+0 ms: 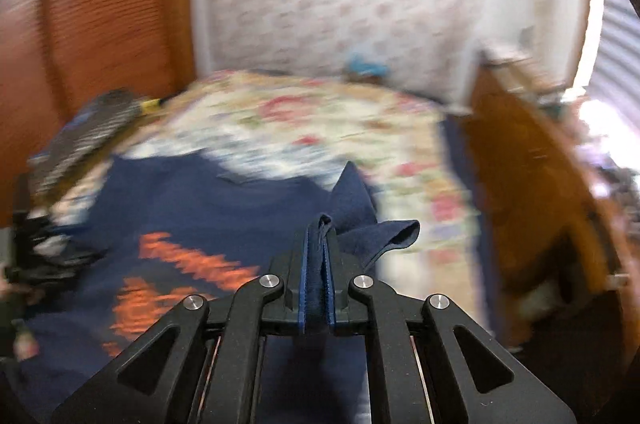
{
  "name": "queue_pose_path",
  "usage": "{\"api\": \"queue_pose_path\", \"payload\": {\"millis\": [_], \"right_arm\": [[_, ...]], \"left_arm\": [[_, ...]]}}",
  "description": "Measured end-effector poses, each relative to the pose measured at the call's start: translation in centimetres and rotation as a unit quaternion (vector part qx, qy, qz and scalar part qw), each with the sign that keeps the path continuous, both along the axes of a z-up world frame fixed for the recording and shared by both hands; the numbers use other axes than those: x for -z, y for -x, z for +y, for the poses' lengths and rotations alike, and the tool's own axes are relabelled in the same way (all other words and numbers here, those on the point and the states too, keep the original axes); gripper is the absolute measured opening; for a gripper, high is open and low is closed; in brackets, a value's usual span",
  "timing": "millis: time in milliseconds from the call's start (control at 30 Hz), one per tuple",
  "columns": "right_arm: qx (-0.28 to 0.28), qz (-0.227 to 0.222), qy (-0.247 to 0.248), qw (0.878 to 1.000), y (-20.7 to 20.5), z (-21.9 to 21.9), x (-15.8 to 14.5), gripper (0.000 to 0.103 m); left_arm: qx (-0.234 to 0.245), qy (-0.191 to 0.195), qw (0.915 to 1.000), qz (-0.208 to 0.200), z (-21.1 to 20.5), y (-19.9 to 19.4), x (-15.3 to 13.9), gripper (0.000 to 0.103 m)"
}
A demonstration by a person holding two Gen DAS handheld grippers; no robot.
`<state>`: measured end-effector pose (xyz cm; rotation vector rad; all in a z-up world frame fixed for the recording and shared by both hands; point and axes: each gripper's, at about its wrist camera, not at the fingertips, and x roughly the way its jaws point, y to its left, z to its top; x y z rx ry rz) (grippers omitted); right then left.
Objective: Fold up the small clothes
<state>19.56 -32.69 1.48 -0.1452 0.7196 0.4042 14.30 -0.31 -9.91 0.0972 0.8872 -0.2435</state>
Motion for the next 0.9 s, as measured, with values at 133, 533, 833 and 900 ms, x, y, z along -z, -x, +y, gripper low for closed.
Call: {"api": "queue_pose_path", "payload": {"millis": [133, 533, 833, 900], "right_arm": [[-0.010, -0.002, -0.020, 1.000, -0.1, 0.9, 0.8, 0.049], [0.021, 0.082, -0.010, 0.996, -0.1, -2.5, 8.1, 0.048], [0.052, 0.073, 0.011, 0.996, -2.0, -3.7, 9.8, 0.054], [0.061, 0.076, 0.012, 0.995, -2.2, -4.2, 10.0, 0.054]], "left_arm": [[0.000, 0.000, 1.0000, 0.000, 0.0, 0.0, 0.0, 0.065], [0.000, 0.000, 1.0000, 0.000, 0.0, 0.0, 0.0, 0.065], [0.003, 0.003, 1.0000, 0.002, 0.0, 0.0, 0.1, 0.065], [0.010, -0.004, 0.9999, 0.003, -0.1, 0.2, 0.0, 0.065]]}}
